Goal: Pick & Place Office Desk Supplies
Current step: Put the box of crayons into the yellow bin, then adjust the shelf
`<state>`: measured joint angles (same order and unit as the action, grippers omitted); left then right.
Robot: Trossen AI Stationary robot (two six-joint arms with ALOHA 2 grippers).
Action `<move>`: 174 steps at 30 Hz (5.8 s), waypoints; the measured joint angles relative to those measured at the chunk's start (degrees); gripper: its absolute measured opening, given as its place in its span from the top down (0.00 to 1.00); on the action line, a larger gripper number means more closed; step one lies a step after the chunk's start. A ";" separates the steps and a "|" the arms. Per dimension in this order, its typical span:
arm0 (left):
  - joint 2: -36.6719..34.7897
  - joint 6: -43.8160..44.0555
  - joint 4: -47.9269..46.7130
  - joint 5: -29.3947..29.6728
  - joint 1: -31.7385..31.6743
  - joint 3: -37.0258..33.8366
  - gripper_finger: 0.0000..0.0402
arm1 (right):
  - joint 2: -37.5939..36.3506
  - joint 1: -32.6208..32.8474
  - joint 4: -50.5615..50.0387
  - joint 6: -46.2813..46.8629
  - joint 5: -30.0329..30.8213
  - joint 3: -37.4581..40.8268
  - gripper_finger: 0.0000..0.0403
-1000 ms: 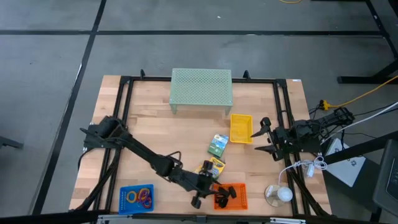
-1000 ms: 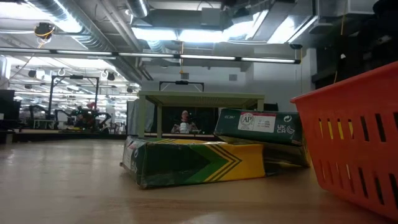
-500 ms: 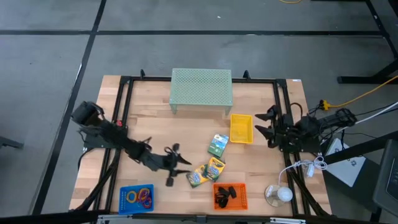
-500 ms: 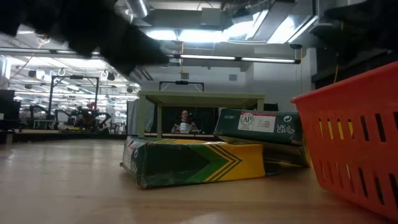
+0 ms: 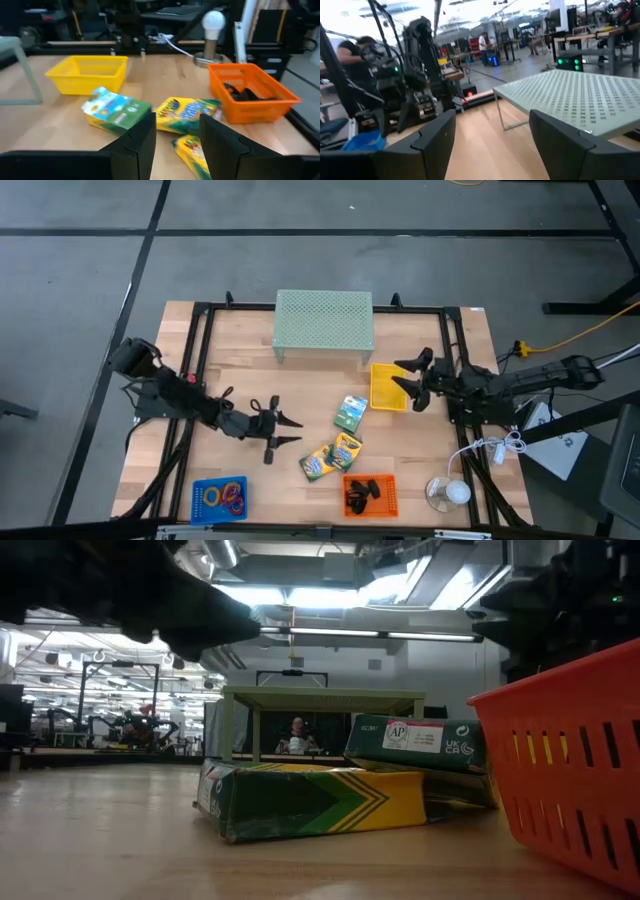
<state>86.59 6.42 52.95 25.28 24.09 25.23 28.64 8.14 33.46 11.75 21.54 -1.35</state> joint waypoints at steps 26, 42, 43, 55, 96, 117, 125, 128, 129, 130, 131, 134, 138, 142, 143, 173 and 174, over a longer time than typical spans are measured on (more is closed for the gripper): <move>-28.48 -13.42 -28.42 -24.52 -14.78 0.04 0.64 | 49.22 -8.50 -4.30 -4.53 -7.10 -35.74 0.37; -37.33 -17.63 -43.00 -20.32 -13.05 0.04 0.64 | 63.07 -11.53 -55.79 1.43 -14.63 -59.09 0.37; -37.38 -17.63 -43.14 -20.33 -13.05 0.04 0.64 | 63.52 -12.20 -57.11 1.86 -16.23 -59.09 0.37; -37.35 -16.73 -43.33 -20.46 -13.05 0.04 0.64 | 65.19 -20.85 -65.90 2.01 -25.80 -59.37 0.37; -37.31 -16.03 -43.78 -21.03 -13.05 0.04 0.64 | 65.20 -14.31 -68.88 8.63 -29.22 -63.46 0.37; -37.31 -16.51 -43.93 -21.11 -13.05 0.04 0.64 | 65.09 -12.06 -68.10 7.54 -28.24 -63.77 0.37; -37.31 -17.18 -43.78 -20.30 -13.05 0.04 0.64 | 65.05 -7.10 -68.51 6.83 -17.35 -63.79 0.37; -37.31 -17.21 -43.80 -20.30 -13.05 0.04 0.64 | 64.20 -5.13 -68.55 6.66 -11.06 -63.81 0.37; -37.31 -17.23 -43.80 -20.26 -13.05 0.04 0.64 | 63.80 -4.50 -68.50 7.12 -8.54 -63.83 0.37; -37.31 -17.21 -43.80 -20.24 -13.05 0.04 0.64 | 63.27 -3.91 -68.87 7.69 -6.23 -63.83 0.37; -37.31 -17.20 -43.80 -20.18 -13.05 0.04 0.64 | 62.78 -3.25 -69.07 8.39 -3.86 -63.83 0.37; -37.31 -17.21 -43.80 -20.17 -13.05 0.04 0.64 | 60.84 -0.87 -69.03 8.88 4.00 -63.83 0.37; -37.31 -17.21 -43.80 -20.15 -13.05 0.04 0.64 | 58.26 1.64 -69.38 7.87 18.10 -63.83 0.37; -37.31 -17.21 -43.78 -20.17 -13.05 0.04 0.64 | 57.07 2.17 -70.01 0.44 26.77 -63.83 0.37; -37.31 -17.21 -43.78 -20.15 -13.05 0.04 0.64 | 57.05 1.96 -70.04 -2.60 27.64 -63.83 0.37; -37.31 -17.56 -44.19 -20.19 -13.05 0.04 0.64 | 57.07 -18.38 -72.82 -30.12 18.11 -72.76 0.37; -37.31 -17.56 -44.19 -20.19 -13.05 0.04 0.64 | 57.07 -17.88 -72.81 -30.75 17.95 -73.69 0.37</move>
<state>49.28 -11.14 8.75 5.08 11.05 25.27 85.71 -9.74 -39.35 -19.00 39.49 -75.04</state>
